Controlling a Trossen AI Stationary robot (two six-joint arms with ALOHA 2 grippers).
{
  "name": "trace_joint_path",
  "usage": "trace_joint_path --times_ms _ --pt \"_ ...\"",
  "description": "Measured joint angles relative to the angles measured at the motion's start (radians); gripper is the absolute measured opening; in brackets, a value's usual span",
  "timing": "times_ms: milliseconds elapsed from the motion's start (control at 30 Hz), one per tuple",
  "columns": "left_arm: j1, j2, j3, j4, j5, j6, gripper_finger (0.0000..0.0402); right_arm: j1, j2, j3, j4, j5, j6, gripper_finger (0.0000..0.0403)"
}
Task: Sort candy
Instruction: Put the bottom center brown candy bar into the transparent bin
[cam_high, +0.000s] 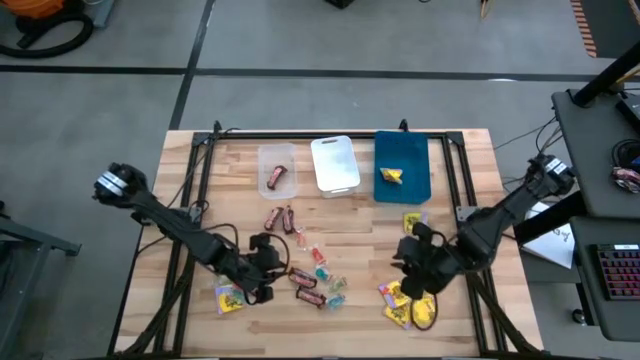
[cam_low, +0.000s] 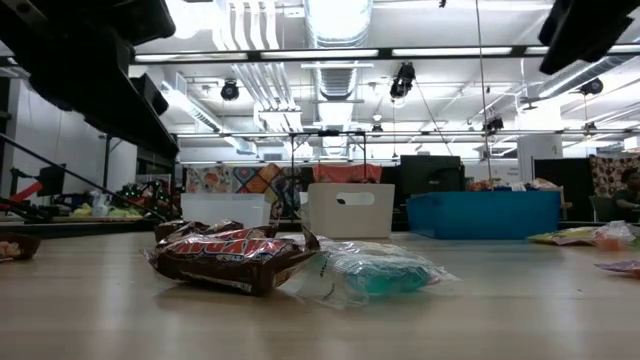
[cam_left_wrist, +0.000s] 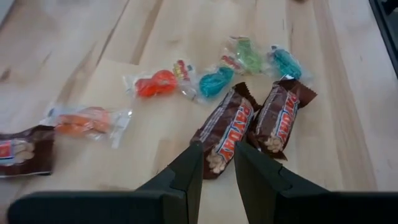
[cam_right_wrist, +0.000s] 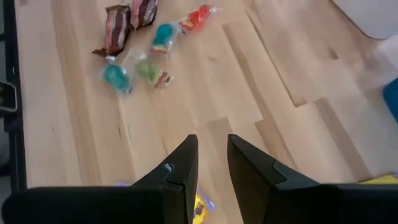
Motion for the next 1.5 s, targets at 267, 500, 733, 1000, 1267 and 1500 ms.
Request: trace_joint_path --times_ms 267,500,733,1000,1267,1500 --pt "-0.019 0.040 0.000 0.046 0.002 -0.002 0.0075 0.085 0.000 -0.101 0.088 0.043 0.052 0.0079" --pt "-0.025 0.053 0.000 0.140 0.002 0.033 0.0098 0.086 0.000 -0.206 0.284 0.037 -0.035 0.0079" --pt "-0.025 0.103 0.000 0.193 0.002 0.134 0.0185 0.081 0.000 -0.226 0.390 0.058 -0.164 0.0079" --pt "-0.025 0.190 0.000 0.216 -0.043 0.264 0.0259 0.076 -0.002 -0.226 0.514 0.073 -0.308 0.0079" --pt "-0.017 0.255 0.000 0.214 -0.059 0.271 0.0259 0.075 -0.002 -0.226 0.520 0.072 -0.309 0.0079" --pt "-0.008 0.299 0.000 0.222 -0.087 0.270 0.0233 0.061 -0.002 -0.226 0.520 0.072 -0.309 0.0079"
